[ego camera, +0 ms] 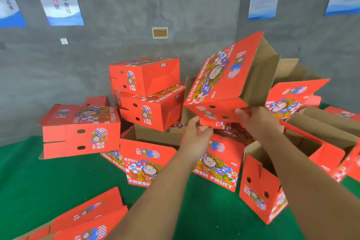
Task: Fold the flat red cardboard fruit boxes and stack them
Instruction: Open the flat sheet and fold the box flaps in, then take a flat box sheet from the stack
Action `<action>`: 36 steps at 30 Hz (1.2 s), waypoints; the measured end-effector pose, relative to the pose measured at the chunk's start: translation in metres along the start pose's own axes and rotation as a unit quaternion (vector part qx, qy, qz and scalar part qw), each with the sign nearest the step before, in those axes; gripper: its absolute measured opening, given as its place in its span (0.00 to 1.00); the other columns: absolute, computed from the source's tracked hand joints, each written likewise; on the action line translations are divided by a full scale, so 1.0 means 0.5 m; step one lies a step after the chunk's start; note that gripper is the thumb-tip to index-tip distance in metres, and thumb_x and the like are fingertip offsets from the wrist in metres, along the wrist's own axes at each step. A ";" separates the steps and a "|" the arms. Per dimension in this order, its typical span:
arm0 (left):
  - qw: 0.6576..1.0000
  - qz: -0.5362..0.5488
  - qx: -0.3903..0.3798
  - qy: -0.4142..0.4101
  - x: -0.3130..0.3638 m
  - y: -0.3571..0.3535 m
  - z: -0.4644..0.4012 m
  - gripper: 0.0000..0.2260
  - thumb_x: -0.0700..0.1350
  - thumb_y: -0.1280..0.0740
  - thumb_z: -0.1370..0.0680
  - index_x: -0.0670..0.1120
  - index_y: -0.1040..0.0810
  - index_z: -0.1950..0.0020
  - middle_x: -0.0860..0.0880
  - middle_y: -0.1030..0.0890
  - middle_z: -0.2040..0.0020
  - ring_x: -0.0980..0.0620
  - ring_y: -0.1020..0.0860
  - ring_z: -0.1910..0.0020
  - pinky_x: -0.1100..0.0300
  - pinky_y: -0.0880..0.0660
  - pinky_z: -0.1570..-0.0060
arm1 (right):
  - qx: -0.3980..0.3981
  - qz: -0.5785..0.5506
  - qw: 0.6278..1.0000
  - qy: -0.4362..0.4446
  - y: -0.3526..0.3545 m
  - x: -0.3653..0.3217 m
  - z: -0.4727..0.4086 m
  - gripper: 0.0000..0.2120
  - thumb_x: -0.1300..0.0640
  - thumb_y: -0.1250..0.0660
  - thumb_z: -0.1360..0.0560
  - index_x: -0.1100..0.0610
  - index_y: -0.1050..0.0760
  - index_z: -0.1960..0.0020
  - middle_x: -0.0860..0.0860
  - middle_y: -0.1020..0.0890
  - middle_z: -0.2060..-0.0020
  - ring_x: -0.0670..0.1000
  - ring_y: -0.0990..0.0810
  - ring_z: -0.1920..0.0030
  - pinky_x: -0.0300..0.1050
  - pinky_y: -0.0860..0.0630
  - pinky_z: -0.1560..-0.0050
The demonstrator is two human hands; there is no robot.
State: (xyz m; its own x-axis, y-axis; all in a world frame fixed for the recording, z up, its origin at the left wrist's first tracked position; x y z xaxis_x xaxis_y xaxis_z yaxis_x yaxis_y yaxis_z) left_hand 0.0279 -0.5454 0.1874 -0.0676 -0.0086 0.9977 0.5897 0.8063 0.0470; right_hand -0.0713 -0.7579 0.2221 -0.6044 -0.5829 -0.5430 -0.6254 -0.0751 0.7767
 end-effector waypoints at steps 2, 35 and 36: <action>1.000 -0.001 -0.004 0.009 -0.014 0.007 0.008 0.24 0.43 0.34 0.18 0.51 0.33 0.23 0.55 0.18 0.48 0.55 0.20 0.54 0.62 0.24 0.53 | -0.008 -0.125 0.988 -0.095 0.011 0.056 -0.052 0.25 0.43 0.37 0.17 0.62 0.24 0.33 0.67 0.22 0.39 0.66 0.21 0.40 0.60 0.22 0.43; 0.991 0.058 -0.013 0.119 -0.101 -0.068 0.040 0.06 0.45 0.35 0.17 0.51 0.20 0.42 0.51 0.19 0.55 0.52 0.22 0.57 0.60 0.25 0.56 | -0.271 -0.275 0.922 -0.030 -0.084 -0.049 0.102 0.09 0.60 0.35 0.19 0.51 0.24 0.41 0.60 0.14 0.60 0.53 0.18 0.69 0.45 0.18 0.63; 0.991 0.063 -0.003 0.120 -0.110 -0.066 0.042 0.05 0.45 0.35 0.17 0.51 0.20 0.45 0.50 0.20 0.55 0.50 0.23 0.56 0.57 0.26 0.53 | -0.271 -0.287 0.919 -0.009 -0.089 -0.065 0.125 0.11 0.62 0.36 0.19 0.53 0.22 0.39 0.61 0.14 0.56 0.51 0.18 0.65 0.45 0.18 0.61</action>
State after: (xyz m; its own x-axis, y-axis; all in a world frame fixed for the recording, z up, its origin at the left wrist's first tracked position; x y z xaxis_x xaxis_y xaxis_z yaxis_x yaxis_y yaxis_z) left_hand -0.0048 -0.5593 0.1300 0.2001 -0.0486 0.9786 0.5863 0.8061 -0.0799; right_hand -0.0548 -0.6852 0.1854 -0.2625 -0.3082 -0.9144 -0.5097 -0.7603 0.4026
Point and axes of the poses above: each hand's wrist, its own z-axis away from the middle knuckle, its own y-axis out of the back of the hand, x = y × z, the point moved 6 cm from there along -z, towards the middle knuckle
